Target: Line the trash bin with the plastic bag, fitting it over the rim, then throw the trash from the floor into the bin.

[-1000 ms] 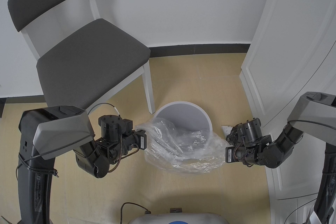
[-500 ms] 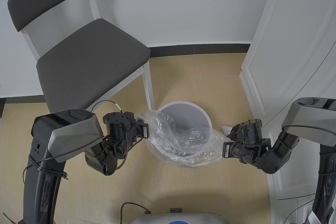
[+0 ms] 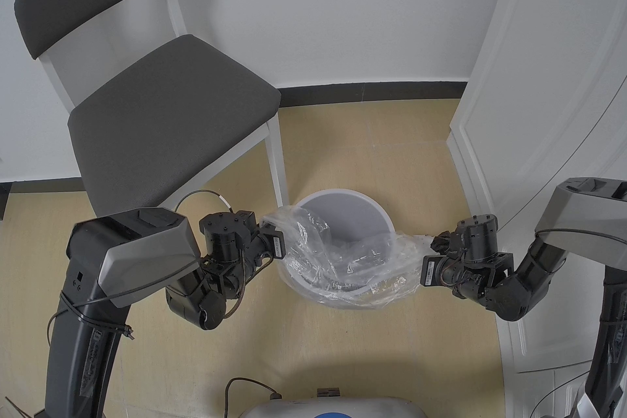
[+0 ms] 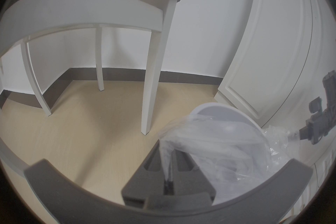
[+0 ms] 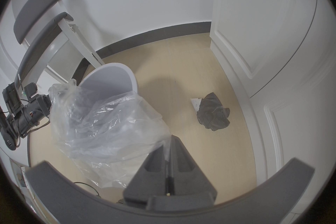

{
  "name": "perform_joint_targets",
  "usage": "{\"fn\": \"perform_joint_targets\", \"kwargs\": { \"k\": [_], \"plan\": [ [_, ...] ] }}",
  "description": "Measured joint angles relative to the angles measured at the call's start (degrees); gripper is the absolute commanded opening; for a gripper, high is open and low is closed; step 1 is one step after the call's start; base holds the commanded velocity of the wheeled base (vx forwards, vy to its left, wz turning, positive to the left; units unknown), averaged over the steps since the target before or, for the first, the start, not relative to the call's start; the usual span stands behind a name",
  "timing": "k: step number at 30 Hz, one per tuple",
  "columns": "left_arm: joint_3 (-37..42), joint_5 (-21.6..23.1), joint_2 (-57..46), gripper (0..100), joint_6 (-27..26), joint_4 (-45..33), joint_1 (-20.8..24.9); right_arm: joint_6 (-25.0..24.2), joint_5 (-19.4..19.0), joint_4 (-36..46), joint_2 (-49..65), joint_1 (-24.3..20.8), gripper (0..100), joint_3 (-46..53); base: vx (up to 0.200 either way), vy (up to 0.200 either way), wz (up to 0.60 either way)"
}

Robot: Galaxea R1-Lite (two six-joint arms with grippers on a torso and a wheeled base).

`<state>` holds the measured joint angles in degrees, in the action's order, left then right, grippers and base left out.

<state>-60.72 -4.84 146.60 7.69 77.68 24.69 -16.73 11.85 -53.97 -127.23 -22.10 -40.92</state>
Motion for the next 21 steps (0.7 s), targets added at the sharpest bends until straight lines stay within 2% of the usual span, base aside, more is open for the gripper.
{"fn": "perform_joint_targets", "kwargs": {
  "k": [6,13,21],
  "plan": [
    [0.2,0.46,1.35,0,-0.34,0.82,0.01,0.34,-0.06,-4.19,-5.05,0.06,0,-0.45,0.0,0.0,0.0],
    [4.8,5.84,-0.02,0,-1.18,1.01,-1.37,0.85,-0.24,-4.28,-9.51,-0.5,0,-0.26,0.0,0.0,0.0],
    [6.79,7.3,-2.54,0,-1.38,1.06,-3.94,0.85,-0.26,-4.57,-12.2,-1.49,0,-0.23,0.0,0.0,0.0]
  ]
}}
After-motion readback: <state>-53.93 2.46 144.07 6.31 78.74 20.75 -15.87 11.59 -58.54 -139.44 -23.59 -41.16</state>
